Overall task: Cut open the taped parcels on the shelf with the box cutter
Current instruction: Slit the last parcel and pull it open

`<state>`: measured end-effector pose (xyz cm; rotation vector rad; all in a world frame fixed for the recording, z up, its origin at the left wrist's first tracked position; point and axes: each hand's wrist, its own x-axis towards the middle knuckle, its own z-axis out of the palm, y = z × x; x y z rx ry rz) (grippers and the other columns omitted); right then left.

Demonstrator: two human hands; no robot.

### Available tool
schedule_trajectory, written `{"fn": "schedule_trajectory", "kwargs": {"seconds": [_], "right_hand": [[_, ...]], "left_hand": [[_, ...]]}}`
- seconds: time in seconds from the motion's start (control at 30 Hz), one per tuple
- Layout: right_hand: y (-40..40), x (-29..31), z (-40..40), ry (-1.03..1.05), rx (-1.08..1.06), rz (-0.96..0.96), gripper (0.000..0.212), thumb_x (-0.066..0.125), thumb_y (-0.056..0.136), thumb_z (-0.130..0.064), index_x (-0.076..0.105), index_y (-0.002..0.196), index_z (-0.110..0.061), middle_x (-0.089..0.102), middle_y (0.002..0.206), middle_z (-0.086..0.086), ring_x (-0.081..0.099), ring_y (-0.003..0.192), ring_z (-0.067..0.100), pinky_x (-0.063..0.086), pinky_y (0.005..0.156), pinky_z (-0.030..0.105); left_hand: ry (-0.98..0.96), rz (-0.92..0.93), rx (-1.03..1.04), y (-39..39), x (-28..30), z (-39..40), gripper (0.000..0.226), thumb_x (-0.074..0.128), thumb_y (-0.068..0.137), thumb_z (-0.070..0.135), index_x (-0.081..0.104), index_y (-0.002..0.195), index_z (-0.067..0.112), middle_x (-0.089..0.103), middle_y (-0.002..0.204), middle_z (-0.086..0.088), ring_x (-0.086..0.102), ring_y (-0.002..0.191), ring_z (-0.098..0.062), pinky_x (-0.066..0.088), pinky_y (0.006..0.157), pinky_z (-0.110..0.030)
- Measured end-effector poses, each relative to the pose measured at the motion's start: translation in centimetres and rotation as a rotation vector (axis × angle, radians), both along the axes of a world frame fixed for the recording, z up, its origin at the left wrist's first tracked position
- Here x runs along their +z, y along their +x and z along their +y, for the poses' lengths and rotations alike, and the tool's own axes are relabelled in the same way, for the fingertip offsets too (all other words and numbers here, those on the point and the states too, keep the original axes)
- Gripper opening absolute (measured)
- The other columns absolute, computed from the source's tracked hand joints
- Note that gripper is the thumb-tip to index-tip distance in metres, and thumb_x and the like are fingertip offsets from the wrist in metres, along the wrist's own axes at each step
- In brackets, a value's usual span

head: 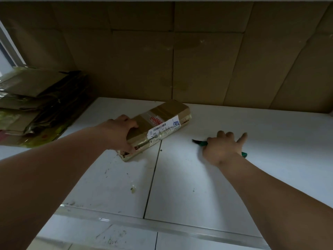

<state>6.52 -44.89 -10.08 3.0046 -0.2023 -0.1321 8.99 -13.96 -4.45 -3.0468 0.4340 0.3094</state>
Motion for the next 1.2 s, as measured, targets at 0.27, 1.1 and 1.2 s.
{"fn": "schedule_trajectory", "kwargs": {"seconds": [0.27, 1.1, 1.2], "right_hand": [[-0.3, 0.3, 5.0, 0.295, 0.480, -0.247, 0.053, 0.052, 0.087, -0.027, 0.047, 0.139, -0.021, 0.050, 0.134, 0.005, 0.049, 0.119, 0.029, 0.038, 0.102, 0.042], [-1.3, -3.3, 11.1, 0.520, 0.295, -0.353, 0.034, 0.054, 0.081, -0.050, 0.057, 0.113, -0.040, 0.042, 0.110, -0.008, 0.034, 0.114, 0.021, 0.011, 0.092, 0.039], [-1.2, -3.0, 10.8, 0.564, 0.272, -0.269, 0.029, 0.055, 0.080, -0.055, 0.055, 0.107, -0.044, 0.034, 0.105, -0.014, 0.029, 0.115, 0.018, 0.009, 0.090, 0.037]], "left_hand": [[-0.055, 0.069, -0.060, -0.2, 1.0, 0.7, 0.079, 0.074, 0.077, 0.052, 0.037, 0.144, 0.032, 0.040, 0.130, 0.007, 0.046, 0.107, -0.009, 0.041, 0.084, -0.023], [-0.014, 0.074, -0.143, -0.8, 0.5, 1.9, 0.060, 0.055, 0.090, 0.057, 0.039, 0.144, 0.035, 0.042, 0.132, 0.010, 0.046, 0.110, -0.008, 0.043, 0.093, -0.027], [-0.005, 0.083, -0.134, -1.0, 0.4, 1.8, 0.059, 0.053, 0.092, 0.057, 0.039, 0.145, 0.034, 0.043, 0.134, 0.009, 0.047, 0.113, -0.010, 0.044, 0.097, -0.031]]}}
